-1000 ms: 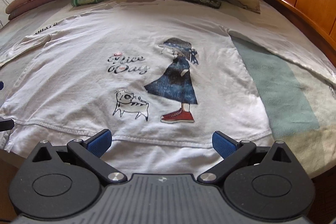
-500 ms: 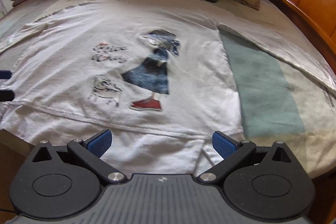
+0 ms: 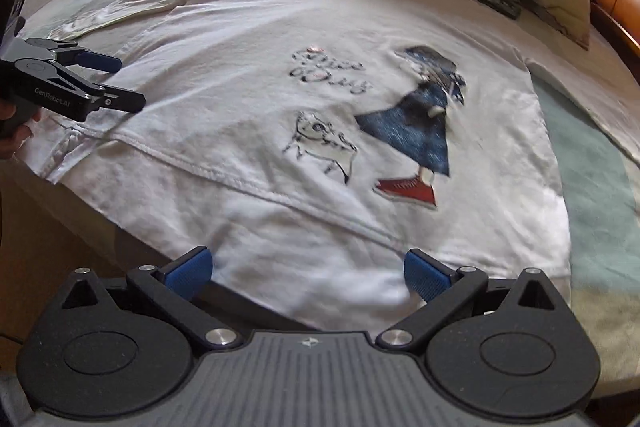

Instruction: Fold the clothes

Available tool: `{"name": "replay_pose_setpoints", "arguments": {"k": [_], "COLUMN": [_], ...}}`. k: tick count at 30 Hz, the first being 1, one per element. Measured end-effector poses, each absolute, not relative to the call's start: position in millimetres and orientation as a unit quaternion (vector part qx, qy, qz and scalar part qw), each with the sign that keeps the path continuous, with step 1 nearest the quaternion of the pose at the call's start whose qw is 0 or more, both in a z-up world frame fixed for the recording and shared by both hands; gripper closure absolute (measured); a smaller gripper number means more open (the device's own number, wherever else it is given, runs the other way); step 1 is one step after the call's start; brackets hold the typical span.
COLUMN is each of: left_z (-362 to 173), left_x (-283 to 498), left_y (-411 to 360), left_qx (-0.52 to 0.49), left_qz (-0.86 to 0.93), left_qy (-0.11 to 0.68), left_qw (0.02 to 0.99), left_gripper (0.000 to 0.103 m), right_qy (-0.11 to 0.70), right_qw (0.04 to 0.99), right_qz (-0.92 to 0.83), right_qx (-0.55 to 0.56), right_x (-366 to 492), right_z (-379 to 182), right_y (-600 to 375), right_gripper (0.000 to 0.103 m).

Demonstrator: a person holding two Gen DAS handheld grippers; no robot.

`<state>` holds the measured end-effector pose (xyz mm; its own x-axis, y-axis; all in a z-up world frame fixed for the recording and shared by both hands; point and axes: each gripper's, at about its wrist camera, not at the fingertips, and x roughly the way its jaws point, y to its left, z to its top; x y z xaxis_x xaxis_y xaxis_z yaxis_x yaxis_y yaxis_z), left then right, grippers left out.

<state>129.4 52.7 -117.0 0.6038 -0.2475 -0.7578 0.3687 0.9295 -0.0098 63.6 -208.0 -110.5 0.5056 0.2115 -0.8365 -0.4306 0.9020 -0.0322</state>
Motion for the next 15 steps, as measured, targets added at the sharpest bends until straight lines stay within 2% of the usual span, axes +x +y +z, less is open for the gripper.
{"name": "replay_pose_setpoints", "arguments": {"k": [4, 8, 14, 15], "left_z": [-98, -88, -120, -121], "left_x": [133, 141, 146, 141], "left_y": [40, 18, 13, 14], "left_qx": [0.088, 0.076, 0.055, 0.057], "left_qz": [-0.182, -0.212, -0.183, -0.182], "left_qy": [0.4, 0.38, 0.42, 0.406], "left_qw": [0.894, 0.897, 0.887, 0.894], "left_gripper": [0.001, 0.001, 0.001, 0.001], "right_qy": [0.445, 0.444, 0.456, 0.458], "right_qw": [0.871, 0.887, 0.886, 0.885], "right_qz": [0.165, 0.114, 0.085, 0.083], "right_qx": [-0.123, -0.046, 0.017, 0.018], "right_x": [63, 101, 106, 106], "right_z": [-99, -101, -112, -109], "right_y": [-233, -261, -288, -288], "right_gripper": [0.0, 0.0, 0.0, 0.0]}}
